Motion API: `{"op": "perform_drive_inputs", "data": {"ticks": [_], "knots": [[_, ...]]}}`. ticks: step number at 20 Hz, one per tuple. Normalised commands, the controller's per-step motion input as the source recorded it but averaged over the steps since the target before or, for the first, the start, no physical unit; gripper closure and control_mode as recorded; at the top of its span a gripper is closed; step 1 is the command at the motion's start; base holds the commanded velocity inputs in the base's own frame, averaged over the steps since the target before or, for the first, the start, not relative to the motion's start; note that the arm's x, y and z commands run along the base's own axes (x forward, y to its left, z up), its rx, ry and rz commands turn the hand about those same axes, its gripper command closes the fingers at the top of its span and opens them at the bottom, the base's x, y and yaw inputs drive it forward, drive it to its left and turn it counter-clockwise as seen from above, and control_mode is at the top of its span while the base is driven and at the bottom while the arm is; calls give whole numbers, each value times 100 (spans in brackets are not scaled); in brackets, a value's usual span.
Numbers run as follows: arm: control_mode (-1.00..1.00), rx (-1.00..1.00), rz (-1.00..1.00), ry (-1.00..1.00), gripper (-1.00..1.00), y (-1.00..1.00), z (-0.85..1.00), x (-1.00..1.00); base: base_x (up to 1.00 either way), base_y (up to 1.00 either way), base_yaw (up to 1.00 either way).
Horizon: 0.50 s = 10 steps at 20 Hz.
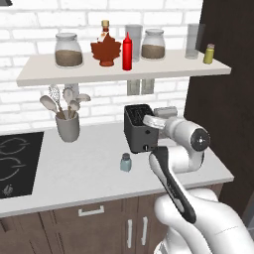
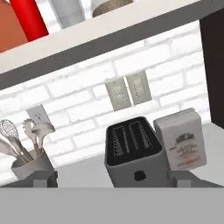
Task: Put the shaker and condiment bottle from the counter next to their counterparts in the cabinet.
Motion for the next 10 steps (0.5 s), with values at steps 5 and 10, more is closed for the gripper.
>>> {"op": "perform_drive_inputs", "data": {"ticks": [5, 10], "knots": [[-100, 0, 0, 0, -100, 2, -100, -48, 0, 0, 0], [-100, 0, 0, 0, -100, 0, -61, -30, 0, 0, 0]]}}
